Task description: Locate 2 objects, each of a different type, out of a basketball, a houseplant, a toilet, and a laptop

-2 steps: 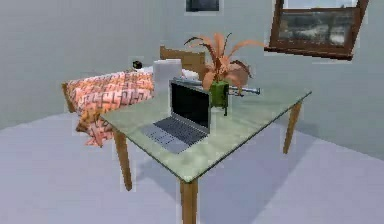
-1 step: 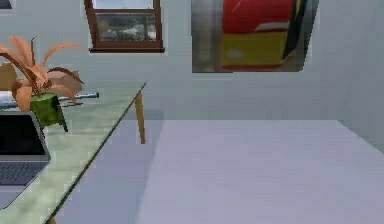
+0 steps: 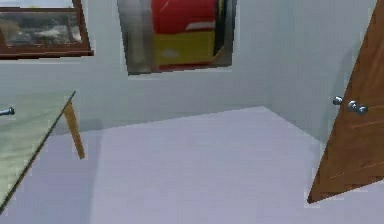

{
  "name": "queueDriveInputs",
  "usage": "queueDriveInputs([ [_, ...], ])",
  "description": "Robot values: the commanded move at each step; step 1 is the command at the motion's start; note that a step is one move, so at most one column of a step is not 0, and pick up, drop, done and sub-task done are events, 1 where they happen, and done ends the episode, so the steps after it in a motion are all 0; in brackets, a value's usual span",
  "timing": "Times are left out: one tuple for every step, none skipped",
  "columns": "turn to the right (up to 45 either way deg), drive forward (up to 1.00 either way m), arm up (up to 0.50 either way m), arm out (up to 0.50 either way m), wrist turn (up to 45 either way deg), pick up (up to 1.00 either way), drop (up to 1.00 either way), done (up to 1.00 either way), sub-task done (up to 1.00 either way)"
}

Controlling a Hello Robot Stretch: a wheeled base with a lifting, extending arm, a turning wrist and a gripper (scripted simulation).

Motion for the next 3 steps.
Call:
queueDriveInputs([
  [0.0, 0.30, 0.00, 0.00, 0.0, 0.00, 0.00, 0.00, 0.00],
  [-12.0, 0.00, 0.00, 0.00, 0.0, 0.00, 0.00, 0.00, 0.00],
  [0.0, 0.15, 0.00, 0.00, 0.0, 0.00, 0.00, 0.00, 0.00],
])
